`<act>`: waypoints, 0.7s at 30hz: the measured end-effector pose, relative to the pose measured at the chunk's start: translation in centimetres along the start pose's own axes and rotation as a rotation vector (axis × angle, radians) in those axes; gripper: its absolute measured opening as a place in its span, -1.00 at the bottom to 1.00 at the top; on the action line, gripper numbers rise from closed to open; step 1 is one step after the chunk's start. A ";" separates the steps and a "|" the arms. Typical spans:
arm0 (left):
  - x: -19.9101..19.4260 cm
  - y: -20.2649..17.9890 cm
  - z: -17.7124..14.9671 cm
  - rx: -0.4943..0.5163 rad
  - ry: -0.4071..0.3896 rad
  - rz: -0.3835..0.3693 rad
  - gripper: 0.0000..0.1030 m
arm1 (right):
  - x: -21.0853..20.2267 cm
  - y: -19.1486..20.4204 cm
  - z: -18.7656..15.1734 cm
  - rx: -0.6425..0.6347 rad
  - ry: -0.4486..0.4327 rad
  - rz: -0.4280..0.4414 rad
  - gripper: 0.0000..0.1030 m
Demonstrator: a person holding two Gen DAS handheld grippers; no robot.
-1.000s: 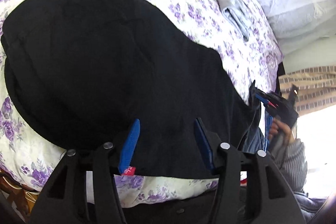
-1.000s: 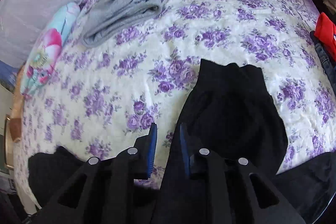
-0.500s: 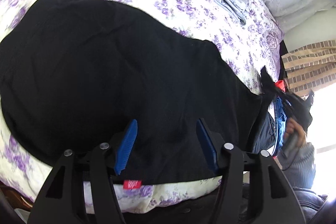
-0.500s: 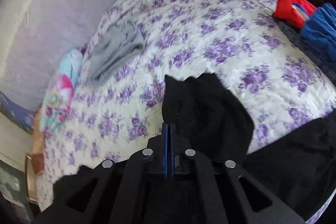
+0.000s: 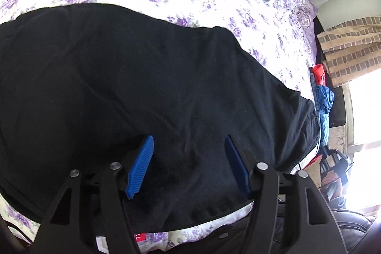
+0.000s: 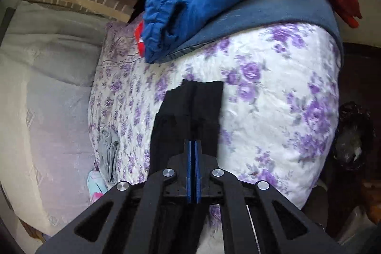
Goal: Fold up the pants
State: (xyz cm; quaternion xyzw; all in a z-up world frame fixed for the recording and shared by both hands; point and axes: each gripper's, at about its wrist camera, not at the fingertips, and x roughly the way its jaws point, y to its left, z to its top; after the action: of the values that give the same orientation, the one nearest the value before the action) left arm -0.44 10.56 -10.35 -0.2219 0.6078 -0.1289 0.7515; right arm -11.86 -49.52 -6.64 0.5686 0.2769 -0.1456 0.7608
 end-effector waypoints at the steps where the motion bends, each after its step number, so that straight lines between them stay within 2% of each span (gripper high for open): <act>1: 0.1 -0.2 -0.1 0.003 0.005 0.003 0.28 | 0.4 0.8 -0.1 -0.015 -0.007 0.007 -0.38; 2: 0.3 -0.4 -0.1 0.010 0.012 0.012 0.29 | 0.7 1.3 0.0 -0.029 -0.019 0.014 -0.17; 4: 0.4 -0.8 0.1 0.024 0.019 0.028 0.33 | 1.5 1.8 0.3 -0.030 -0.010 0.028 -0.17; 16: 0.7 -1.0 -0.3 0.003 0.020 0.041 0.43 | 5.7 0.8 2.1 -0.089 0.081 -0.136 -0.27; 17: 0.8 -1.0 -0.3 0.000 0.020 0.039 0.44 | 5.9 0.6 2.1 -0.096 0.086 -0.141 -0.32; 19: 0.9 -0.9 -0.3 -0.005 0.023 0.037 0.47 | 5.9 0.6 2.1 -0.108 0.087 -0.139 -0.75; 20: 0.9 -0.9 -0.2 -0.008 0.025 0.036 0.48 | 5.5 0.9 2.1 -0.108 0.080 -0.114 -0.85; 21: 0.9 -0.8 -0.2 -0.012 0.026 0.036 0.48 | 4.8 1.5 2.1 -0.113 0.070 -0.088 -0.87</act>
State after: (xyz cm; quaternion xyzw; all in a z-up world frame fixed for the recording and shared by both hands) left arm -0.33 9.39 -10.80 -0.2140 0.6220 -0.1145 0.7445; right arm -6.68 -50.61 -7.88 0.5168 0.3358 -0.1431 0.7744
